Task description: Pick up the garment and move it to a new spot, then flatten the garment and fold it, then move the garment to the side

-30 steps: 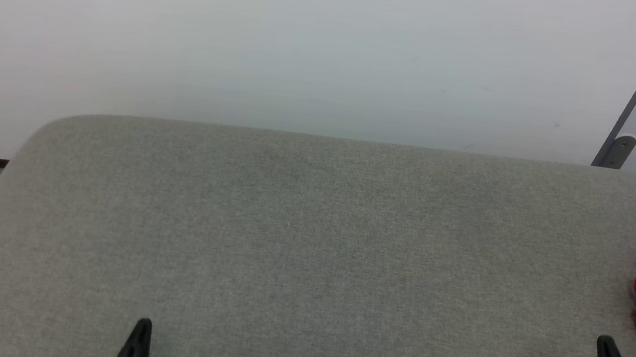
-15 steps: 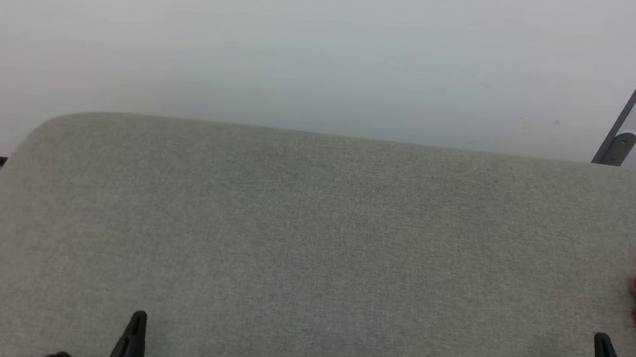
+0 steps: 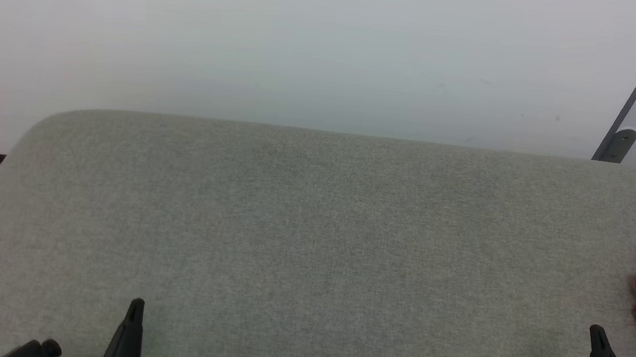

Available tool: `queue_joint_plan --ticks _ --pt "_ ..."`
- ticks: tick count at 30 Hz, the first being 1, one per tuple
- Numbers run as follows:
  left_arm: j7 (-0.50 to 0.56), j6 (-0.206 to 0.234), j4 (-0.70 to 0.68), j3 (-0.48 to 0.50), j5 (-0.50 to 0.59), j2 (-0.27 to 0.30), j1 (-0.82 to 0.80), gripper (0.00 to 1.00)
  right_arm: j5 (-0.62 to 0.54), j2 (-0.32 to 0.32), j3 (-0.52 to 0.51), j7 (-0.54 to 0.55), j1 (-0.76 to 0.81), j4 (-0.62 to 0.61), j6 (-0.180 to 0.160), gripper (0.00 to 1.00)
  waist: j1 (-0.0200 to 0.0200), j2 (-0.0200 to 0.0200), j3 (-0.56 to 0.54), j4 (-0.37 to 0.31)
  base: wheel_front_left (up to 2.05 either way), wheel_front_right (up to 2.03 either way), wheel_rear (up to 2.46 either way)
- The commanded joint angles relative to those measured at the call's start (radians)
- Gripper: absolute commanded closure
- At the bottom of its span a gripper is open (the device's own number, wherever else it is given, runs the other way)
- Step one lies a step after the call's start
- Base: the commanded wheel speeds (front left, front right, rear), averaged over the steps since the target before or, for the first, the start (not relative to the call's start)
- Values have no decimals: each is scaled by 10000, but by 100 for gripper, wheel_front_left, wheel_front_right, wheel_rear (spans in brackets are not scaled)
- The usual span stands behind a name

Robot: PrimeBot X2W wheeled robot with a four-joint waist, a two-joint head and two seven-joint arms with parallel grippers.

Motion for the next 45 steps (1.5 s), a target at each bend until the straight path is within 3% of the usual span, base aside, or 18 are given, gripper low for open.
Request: queue_joint_plan --ticks 1,45 --pt "90 -9 -97 55 -375 26 -289 100 358 -27 -54 71 -290 -63 -2 100 0 0 8 -3 0 0 0" --pt "1411 -21 386 415 -4931 -178 -1298 100 4778 429 -178 1031 -1161 661 -7 100 0 0 215 -71 0 0 0"
